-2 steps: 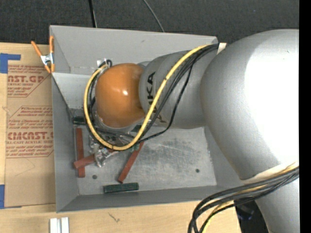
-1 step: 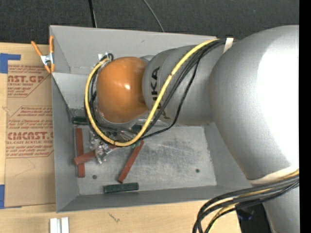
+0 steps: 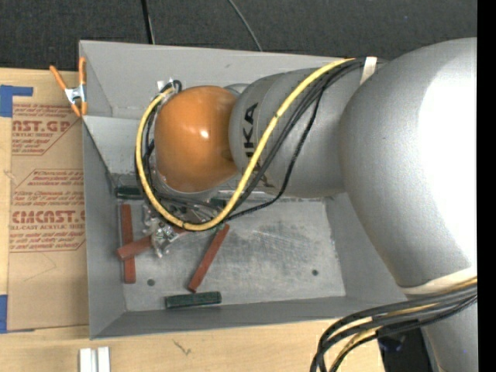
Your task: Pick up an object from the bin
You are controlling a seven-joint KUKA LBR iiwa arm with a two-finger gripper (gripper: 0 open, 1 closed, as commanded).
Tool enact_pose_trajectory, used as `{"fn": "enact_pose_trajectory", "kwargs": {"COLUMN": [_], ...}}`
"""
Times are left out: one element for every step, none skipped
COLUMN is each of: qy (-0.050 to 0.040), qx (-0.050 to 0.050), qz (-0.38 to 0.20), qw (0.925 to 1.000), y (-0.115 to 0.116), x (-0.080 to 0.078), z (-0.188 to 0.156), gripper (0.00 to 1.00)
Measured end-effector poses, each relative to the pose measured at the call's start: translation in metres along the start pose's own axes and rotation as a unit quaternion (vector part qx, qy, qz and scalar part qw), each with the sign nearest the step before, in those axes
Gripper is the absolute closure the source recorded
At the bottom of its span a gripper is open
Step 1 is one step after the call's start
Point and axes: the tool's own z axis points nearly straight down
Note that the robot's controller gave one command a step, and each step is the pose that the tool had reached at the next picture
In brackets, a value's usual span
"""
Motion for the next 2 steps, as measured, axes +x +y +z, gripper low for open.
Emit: {"fn": "enact_pose_trajectory", "kwargs": {"qy": [0.0011, 0.0021], "qx": [0.0, -0.001], "qz": [0.0, 0.0], "qw": [1.0, 1.0], "y": [0.0002, 0.0004], "x": [0.0006, 0.0007], "z": [-0.0027, -0.0063], "gripper": [1.0, 1.0]}}
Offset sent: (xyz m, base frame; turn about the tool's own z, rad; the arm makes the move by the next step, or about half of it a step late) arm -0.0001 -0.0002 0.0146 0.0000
